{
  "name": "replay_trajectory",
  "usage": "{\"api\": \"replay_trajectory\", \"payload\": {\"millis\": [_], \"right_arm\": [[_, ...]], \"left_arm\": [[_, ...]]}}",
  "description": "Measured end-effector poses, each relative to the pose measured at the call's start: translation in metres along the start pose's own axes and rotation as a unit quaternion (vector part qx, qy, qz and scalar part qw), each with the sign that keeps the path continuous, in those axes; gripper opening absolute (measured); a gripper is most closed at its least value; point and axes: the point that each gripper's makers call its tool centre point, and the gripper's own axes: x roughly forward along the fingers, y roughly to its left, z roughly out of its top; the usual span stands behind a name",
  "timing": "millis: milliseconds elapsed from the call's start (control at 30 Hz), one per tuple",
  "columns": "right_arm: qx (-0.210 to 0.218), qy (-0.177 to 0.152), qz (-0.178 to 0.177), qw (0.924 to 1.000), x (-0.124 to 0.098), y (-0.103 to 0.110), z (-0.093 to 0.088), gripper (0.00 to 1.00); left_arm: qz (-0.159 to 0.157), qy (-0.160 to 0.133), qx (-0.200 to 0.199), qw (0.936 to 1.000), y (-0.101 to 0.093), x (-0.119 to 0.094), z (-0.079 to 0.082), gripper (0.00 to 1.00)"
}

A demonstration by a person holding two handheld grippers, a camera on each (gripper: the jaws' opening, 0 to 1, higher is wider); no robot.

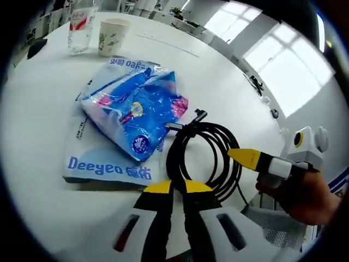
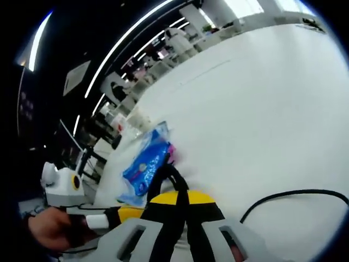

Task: Arrange the tabletop items into an orderly group along one side of the table until the central work area is clear of visible clutter.

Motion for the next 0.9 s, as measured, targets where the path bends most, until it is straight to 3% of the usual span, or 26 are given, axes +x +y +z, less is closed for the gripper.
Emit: {"api": "replay_trajectory", "payload": {"millis": [333,633,700,900], "right_arm": [[0.016,-0.013,-0.006,0.9998,-0.012,-0.019,0.009,0.0],[0.038,-0.031,-0.007,0.9988,-0.019,-0.029,0.02,0.0],[0.043,-0.032,-0.012,0.9985,-0.018,-0.034,0.022,0.0],[0.071,-0.045,-0.02,0.9962,-0.019,-0.042,0.029,0.0]], "left_arm": [[-0.013,-0.007,-0.014,0.9998,-0.013,0.009,0.006,0.01],[-0.025,-0.011,0.001,0.9996,-0.033,0.026,0.02,0.0],[-0.02,-0.004,0.02,0.9996,-0.033,0.032,0.02,0.0],[-0.008,0.003,0.017,0.9998,-0.027,0.039,0.018,0.0]]}}
